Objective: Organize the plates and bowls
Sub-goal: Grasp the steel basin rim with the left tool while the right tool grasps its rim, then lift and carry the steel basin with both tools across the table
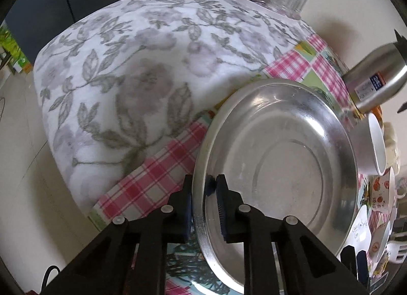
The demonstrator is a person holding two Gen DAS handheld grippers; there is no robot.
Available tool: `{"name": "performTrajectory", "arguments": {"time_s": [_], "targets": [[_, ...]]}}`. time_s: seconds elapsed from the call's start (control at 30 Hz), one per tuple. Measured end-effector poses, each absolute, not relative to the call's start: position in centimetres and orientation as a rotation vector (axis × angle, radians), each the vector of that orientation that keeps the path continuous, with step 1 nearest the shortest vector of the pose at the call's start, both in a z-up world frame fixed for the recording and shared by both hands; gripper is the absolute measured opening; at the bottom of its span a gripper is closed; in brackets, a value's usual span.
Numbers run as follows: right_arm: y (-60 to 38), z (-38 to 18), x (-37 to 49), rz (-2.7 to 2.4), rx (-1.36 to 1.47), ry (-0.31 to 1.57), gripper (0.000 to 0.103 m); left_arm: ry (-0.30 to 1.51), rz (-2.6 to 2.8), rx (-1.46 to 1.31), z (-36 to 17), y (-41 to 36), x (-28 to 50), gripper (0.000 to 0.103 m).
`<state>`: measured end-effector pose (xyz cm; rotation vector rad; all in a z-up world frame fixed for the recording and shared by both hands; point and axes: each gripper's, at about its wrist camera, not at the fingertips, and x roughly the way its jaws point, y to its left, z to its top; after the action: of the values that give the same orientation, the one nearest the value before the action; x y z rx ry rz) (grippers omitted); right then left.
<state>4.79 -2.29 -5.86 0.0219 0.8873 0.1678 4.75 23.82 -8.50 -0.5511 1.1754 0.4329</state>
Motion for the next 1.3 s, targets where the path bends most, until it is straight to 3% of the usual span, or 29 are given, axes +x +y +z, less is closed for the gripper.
{"name": "performTrajectory", "arguments": {"time_s": [0.57,0.8,0.97,1.17,1.23,1.3], "targets": [[2.4,-7.2,5.6,0.326,0.091,0.925,0.068,1.144,0.547,-0.623,-8.5,26.8,3.2,0.021],[3.6,-7.3,5.7,0.347,0.102,0.946,0.066,1.141,0.550,-0.631,-8.6,27.0,3.4,0.022],[3.3,-8.7,6.2,0.346,0.140,1.000,0.043,1.140,0.559,-0.614,-8.7,26.8,3.5,0.023],[3.2,-8.9,6.1,0.355,0.136,0.998,0.034,1.150,0.557,-0.566,-8.9,26.5,4.1,0.028],[3.4,-8.9,6.0,0.358,0.130,0.997,0.034,1.142,0.566,-0.571,-9.0,27.0,4.2,0.038],[3.4,-8.8,6.0,0.367,0.127,0.997,0.033,1.127,0.566,-0.575,-9.1,27.4,4.3,0.041]]}}
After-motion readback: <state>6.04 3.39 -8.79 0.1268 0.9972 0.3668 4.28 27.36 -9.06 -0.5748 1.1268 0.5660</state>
